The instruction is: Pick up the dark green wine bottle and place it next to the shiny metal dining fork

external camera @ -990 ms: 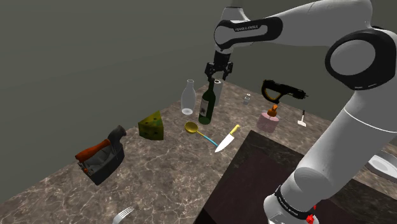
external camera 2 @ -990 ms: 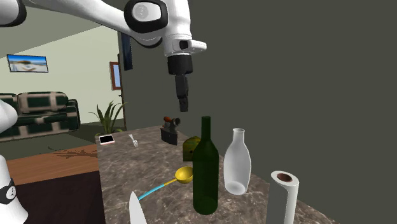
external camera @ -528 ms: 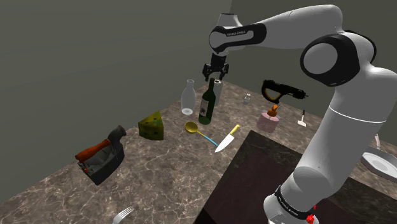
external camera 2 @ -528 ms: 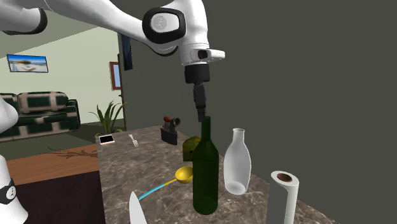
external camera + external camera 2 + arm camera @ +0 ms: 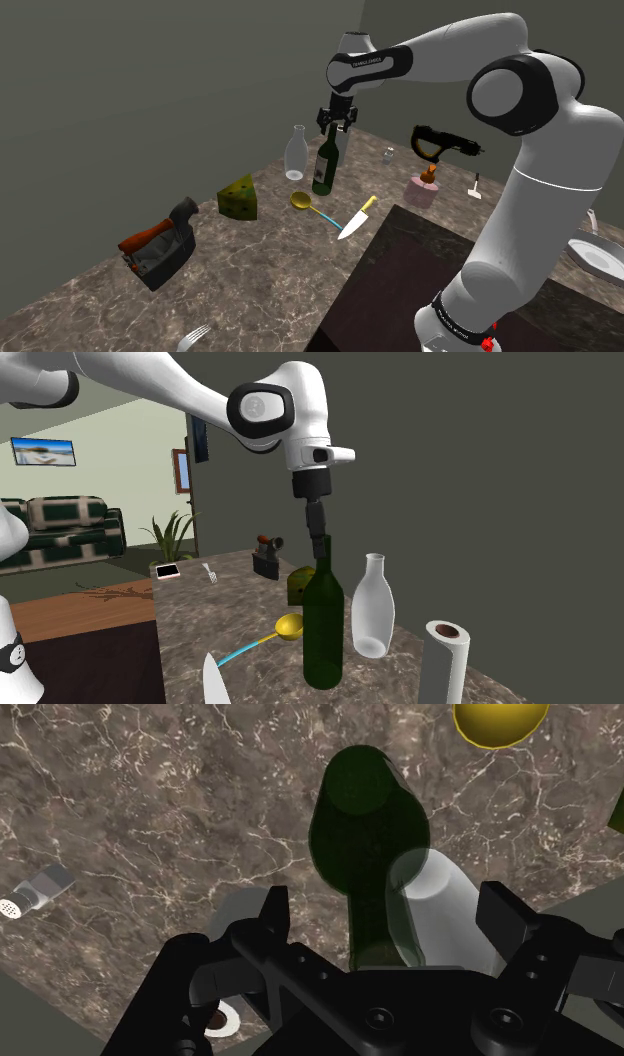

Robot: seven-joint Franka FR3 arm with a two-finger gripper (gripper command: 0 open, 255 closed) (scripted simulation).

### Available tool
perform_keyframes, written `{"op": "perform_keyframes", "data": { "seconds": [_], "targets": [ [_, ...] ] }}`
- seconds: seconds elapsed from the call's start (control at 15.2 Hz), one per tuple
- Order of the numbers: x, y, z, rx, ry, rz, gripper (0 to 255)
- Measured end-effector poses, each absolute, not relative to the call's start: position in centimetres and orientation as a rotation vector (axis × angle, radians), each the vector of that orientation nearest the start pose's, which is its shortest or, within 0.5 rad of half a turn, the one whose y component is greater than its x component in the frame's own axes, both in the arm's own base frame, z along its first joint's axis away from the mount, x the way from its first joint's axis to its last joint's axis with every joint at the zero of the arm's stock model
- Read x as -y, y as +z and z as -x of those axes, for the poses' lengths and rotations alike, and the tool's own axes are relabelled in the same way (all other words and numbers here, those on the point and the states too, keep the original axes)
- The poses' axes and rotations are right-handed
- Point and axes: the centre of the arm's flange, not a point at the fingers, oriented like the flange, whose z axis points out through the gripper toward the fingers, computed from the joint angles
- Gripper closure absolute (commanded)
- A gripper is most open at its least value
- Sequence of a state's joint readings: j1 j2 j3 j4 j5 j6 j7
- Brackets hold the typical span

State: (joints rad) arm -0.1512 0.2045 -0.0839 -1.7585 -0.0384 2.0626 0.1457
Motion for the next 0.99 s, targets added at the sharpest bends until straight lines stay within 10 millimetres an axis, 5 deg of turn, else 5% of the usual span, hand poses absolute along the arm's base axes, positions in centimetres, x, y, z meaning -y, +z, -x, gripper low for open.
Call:
{"op": "perform_keyframes", "data": {
  "seconds": [0.2,0.26,0.99],
  "targets": [
    [14.55,45.75,-61.25,-0.575,-0.157,3.142,0],
    [14.55,45.75,-61.25,-0.575,-0.157,3.142,255],
    [14.52,45.98,-61.26,-0.574,-0.156,3.142,255]
  ]
}}
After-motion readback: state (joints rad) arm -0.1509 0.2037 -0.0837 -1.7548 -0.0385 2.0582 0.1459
